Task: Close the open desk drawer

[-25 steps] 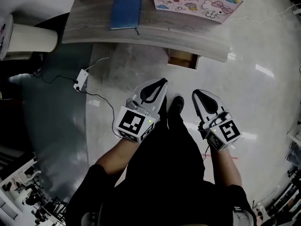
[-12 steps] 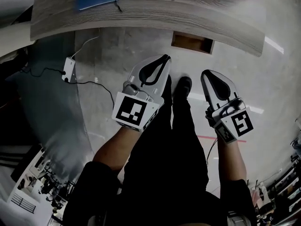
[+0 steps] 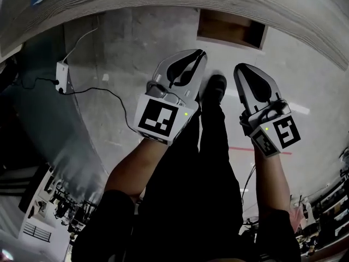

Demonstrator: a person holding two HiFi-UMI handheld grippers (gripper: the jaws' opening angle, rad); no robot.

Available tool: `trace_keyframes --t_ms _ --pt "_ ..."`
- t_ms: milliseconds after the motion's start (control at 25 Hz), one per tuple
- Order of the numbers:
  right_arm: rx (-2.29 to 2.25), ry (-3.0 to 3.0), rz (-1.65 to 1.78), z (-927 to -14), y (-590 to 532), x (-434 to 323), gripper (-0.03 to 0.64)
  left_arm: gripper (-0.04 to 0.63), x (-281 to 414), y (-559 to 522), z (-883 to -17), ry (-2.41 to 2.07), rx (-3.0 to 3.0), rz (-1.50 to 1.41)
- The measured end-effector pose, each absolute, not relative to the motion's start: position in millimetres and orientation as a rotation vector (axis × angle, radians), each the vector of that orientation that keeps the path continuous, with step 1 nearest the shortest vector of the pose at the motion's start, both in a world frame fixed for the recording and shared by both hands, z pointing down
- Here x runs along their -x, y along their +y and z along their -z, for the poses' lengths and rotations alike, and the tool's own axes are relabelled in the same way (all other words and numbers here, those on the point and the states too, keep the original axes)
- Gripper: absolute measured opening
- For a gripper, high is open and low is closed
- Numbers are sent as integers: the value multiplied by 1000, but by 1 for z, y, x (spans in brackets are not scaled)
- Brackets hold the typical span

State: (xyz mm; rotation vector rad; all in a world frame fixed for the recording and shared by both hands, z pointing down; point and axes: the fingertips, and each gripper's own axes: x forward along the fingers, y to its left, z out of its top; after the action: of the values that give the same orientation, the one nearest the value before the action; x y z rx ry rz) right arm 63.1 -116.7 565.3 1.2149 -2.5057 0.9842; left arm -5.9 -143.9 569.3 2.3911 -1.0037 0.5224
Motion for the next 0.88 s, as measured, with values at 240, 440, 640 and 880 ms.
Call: trace_keyframes --t_ms 240,440,640,880 --pt "-1277 -2410 -1046 -625 -113 -72 17 25 -1 -137 -630 -959 -2364 -594" --pt "-1379 -2297 -1112 -663 -115 -91 17 25 -1 -137 -661 -929 -2350 -670" --pt "-1471 -2228 -1211 -682 -123 -105 17 25 3 -145 -675 -938 -2326 -691" --pt "-1520 -2228 -1228 -679 -138 -112 17 25 0 -154 -672 -949 -2338 -672"
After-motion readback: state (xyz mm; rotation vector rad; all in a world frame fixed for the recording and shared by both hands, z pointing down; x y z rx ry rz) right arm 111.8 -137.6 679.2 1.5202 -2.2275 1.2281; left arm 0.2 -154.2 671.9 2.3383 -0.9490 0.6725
